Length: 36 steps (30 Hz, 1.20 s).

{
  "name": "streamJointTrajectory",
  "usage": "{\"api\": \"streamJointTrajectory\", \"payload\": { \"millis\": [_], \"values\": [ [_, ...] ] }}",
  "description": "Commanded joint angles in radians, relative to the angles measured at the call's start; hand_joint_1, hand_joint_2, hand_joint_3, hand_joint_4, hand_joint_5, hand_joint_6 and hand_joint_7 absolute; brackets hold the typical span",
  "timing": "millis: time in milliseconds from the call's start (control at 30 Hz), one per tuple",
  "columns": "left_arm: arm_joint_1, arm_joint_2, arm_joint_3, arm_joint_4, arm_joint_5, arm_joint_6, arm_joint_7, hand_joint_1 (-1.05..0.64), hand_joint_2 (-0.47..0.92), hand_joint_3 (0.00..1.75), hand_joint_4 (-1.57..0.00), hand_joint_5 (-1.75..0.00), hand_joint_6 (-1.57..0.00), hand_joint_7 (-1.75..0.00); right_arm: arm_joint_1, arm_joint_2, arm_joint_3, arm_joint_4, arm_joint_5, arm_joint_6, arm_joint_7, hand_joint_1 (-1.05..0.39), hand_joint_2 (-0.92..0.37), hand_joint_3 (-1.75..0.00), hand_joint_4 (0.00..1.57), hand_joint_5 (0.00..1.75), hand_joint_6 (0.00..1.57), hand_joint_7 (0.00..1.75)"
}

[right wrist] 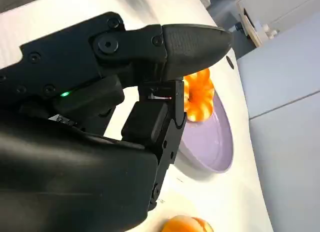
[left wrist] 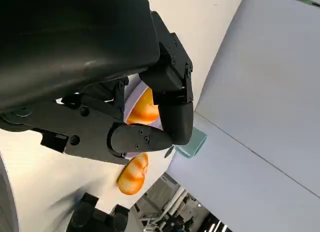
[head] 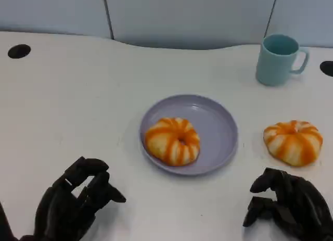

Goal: Grasp the bread from the table and place it into the plate.

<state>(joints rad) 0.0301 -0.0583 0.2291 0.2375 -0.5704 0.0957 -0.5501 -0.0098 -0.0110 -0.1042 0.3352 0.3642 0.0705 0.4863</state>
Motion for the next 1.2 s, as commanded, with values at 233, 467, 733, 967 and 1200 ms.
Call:
{"api": "streamJointTrajectory", "payload": {
  "millis": [233, 467, 733, 967, 1200],
  "values": [
    [-0.019, 0.008, -0.019, 0.067, 0.083, -0.144, -0.002, -0.27, 0.68, 0.82, -0.71, -1.65, -0.62, -1.43, -0.005, -0.029, -0.031, 0.025, 0.0, -0.013, 0.011, -0.43, -0.92, -0.41, 1.25, 1.03, 1.14, 0.95],
    [-0.052, 0.008, -0.017, 0.128, 0.083, -0.186, -0.022, -0.3, 0.7, 0.78, -0.7, -1.62, -0.62, -1.39, -0.032, -0.036, -0.044, 0.078, -0.002, -0.041, 0.034, -0.43, -0.92, -0.42, 1.25, 1.02, 1.13, 0.96],
    [-0.079, 0.019, -0.011, 0.161, 0.083, -0.211, -0.027, -0.29, 0.72, 0.76, -0.7, -1.64, -0.62, -1.39, -0.055, -0.033, -0.052, 0.104, 0.001, -0.031, 0.023, -0.44, -0.92, -0.4, 1.25, 1.03, 1.1, 1.02],
    [-0.08, 0.022, -0.013, 0.144, 0.084, -0.203, -0.004, -0.28, 0.68, 0.79, -0.7, -1.67, -0.66, -1.38, -0.056, -0.038, -0.047, 0.105, -0.003, -0.044, 0.036, -0.43, -0.92, -0.44, 1.24, 1.04, 1.07, 1.07],
    [-0.086, 0.025, -0.015, 0.149, 0.076, -0.193, -0.029, -0.28, 0.68, 0.79, -0.69, -1.68, -0.65, -1.37, -0.059, -0.039, -0.046, 0.111, -0.004, -0.052, 0.041, -0.42, -0.92, -0.44, 1.26, 1.02, 1.11, 1.01]
  ]
}}
